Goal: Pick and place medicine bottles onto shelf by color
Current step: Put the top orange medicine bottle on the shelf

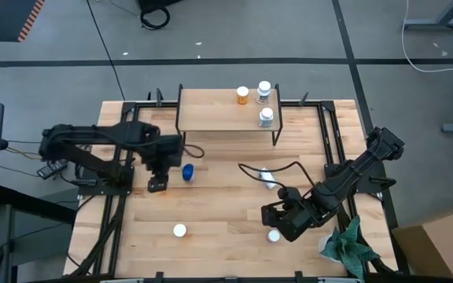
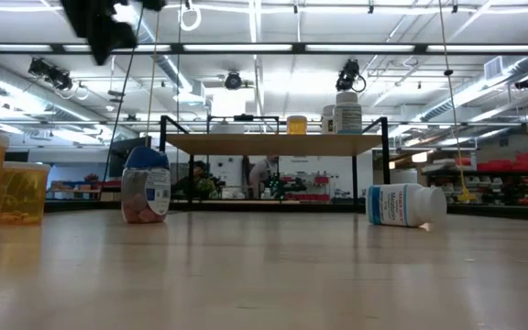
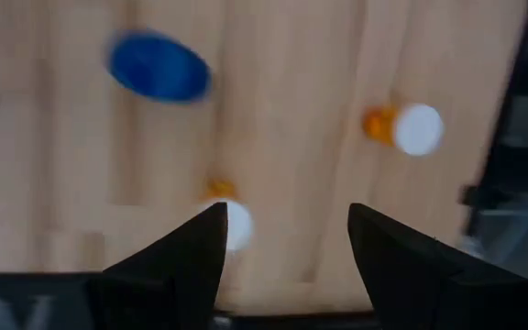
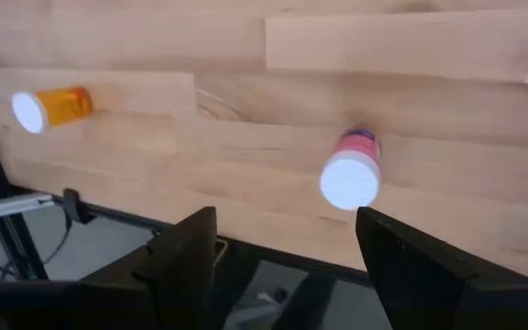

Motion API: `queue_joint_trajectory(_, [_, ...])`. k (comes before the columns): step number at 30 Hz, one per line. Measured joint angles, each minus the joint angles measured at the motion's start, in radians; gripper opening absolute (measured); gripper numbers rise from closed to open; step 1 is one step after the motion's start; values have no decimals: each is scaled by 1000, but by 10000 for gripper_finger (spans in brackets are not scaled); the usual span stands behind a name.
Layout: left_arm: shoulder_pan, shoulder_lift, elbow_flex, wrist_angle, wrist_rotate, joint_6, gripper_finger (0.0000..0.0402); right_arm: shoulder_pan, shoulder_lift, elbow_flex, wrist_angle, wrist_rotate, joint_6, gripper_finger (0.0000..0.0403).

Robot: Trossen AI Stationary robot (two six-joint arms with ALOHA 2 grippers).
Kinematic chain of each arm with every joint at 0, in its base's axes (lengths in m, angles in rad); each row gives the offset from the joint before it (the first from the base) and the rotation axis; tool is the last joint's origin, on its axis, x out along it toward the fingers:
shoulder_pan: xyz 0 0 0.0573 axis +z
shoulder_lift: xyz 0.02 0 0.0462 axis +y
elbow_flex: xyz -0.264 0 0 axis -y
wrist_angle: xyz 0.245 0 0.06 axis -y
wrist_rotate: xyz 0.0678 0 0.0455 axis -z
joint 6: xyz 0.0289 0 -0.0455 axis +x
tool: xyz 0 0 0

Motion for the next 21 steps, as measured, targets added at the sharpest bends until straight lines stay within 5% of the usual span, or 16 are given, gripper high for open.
queue_joint_trajectory(3, [-47, -68, -89, 7, 29, -40, 234, -11, 0, 0, 1, 7, -6, 271])
queue_joint_trajectory(7, [-105, -137, -190, 10, -108, -82, 232, -31, 0, 0, 5, 29, -63, 271])
queue_joint_trajectory(12, [-103, -169, -353, 108, -123, -277, 238, -53, 0, 0, 20, 36, -177, 271])
queue_joint_trajectory(21, [-106, -164, -489, 246, -123, -416, 296, -36, 0, 0, 34, 28, -275, 271])
